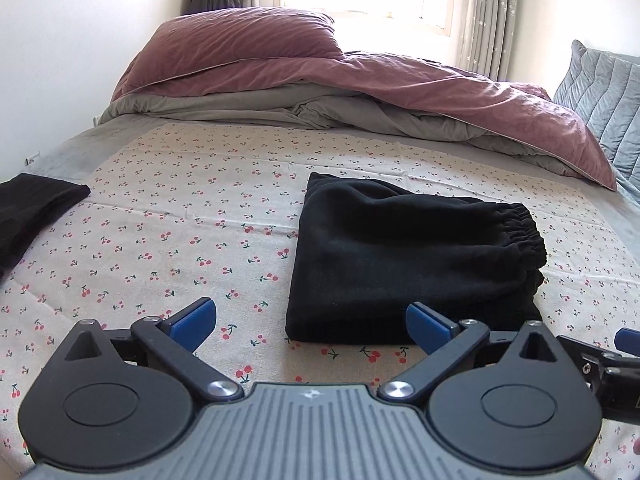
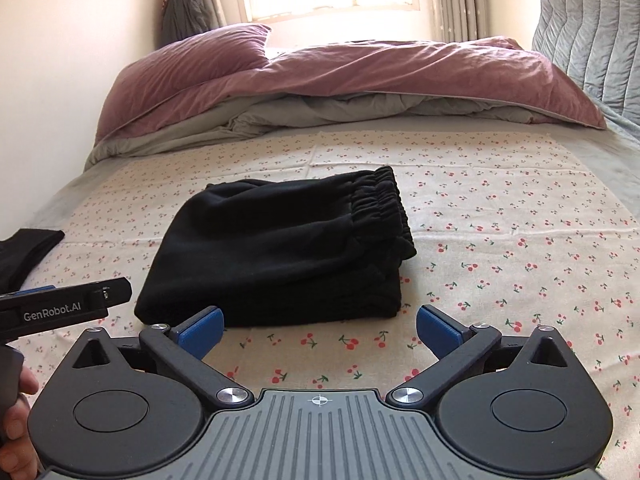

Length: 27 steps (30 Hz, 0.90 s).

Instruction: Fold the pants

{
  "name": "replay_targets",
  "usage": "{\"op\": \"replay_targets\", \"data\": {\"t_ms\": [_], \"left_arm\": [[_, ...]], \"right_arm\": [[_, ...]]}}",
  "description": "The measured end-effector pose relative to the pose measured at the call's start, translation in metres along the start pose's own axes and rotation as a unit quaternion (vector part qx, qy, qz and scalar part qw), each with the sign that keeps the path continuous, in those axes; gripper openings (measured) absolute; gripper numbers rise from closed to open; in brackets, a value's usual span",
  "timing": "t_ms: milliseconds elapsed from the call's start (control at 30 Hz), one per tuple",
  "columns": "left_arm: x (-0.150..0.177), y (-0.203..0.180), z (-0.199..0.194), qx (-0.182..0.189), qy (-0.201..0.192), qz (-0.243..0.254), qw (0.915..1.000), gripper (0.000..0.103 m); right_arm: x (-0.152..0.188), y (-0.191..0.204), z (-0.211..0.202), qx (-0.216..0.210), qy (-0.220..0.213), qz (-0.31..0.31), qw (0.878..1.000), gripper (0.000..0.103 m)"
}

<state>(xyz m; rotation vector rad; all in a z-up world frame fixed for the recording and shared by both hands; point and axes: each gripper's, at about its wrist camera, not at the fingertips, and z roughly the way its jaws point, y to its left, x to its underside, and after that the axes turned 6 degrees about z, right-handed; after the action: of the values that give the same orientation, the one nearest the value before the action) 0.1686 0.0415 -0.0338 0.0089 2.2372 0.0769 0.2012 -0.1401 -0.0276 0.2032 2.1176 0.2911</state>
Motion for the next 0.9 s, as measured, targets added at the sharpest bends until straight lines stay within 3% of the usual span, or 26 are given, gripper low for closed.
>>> {"op": "replay_targets", "data": {"t_ms": [133,333,900], "left_arm": [[0.008,0.004,0.005,-0.007,0.013,0.013,0.9998,0.102],[0.013,0.012,0.009,-0.007,0.019,0.010,0.9997,0.102],[0.015,0.003,0.012,0.014,0.027,0.022,0.9993,0.102]], "right_arm": [[0.002,0.009,-0.003,-0.004,0.008,-0.031,0.999,0.103],[0.005,0.006,-0.012,0.004,-0.011,-0.018,1.000,0.103],[0.011,0.010,-0.004,0.020,0.007,-0.023,1.000,0.103]]}}
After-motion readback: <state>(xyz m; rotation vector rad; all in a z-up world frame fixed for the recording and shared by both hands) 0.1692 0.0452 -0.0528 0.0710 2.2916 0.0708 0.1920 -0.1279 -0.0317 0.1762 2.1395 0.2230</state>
